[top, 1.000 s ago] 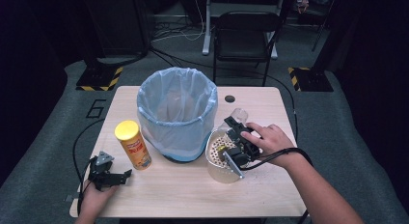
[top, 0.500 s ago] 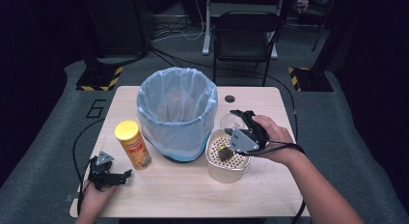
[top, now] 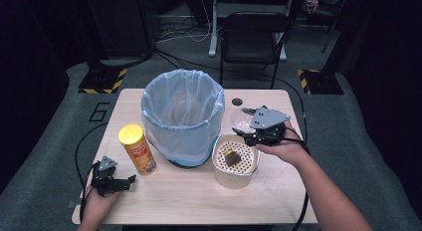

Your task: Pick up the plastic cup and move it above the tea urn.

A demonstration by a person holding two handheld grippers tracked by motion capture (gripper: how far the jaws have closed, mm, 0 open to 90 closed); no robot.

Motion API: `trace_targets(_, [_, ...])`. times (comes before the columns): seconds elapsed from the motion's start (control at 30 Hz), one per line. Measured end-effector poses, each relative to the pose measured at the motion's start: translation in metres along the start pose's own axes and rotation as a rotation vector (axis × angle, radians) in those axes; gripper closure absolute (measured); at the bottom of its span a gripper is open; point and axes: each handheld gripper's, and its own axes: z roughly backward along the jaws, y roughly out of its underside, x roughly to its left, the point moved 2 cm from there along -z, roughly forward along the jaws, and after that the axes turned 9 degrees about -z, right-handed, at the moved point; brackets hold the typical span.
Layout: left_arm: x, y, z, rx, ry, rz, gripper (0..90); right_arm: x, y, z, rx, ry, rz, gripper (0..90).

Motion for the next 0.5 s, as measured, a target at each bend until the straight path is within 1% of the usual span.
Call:
trace_targets(0.03, [0.000, 0.000, 0.000, 0.001, 0.000, -0.001, 0.2, 0.000, 0.000, 0.000, 0.000, 0.000, 0.000, 35.0])
trace_targets(0.13, [0.000, 0.000, 0.000, -0.001, 0.000, 0.001, 0.2, -0.004, -0.003, 0.001, -0.011, -0.036, -0.042, 35.1])
trace_targets(0.23, [0.000, 0.000, 0.000, 0.001, 0.000, -0.002, 0.2, -0.008, -0.009, 0.004, -0.011, -0.054, -0.063, 35.1])
trace_targets(0.27, [0.000, 0.000, 0.000, 0.001, 0.000, -0.002, 0.2, -0.009, -0.012, 0.004, -0.006, -0.069, -0.073, 35.0])
trace_targets(0.33, [0.000, 0.000, 0.000, -0.002, -0.001, 0.001, 0.3, -0.010, -0.019, 0.007, -0.004, -0.082, -0.084, 34.9])
trace_targets(0.4, [0.000, 0.000, 0.000, -0.002, -0.001, 0.001, 0.3, -0.013, -0.028, 0.010, 0.001, -0.091, -0.114, 34.7])
trace_targets(0.5, [0.000, 0.000, 0.000, -0.001, -0.001, 0.002, 0.4, -0.019, -0.041, 0.015, -0.008, -0.105, -0.160, 34.4])
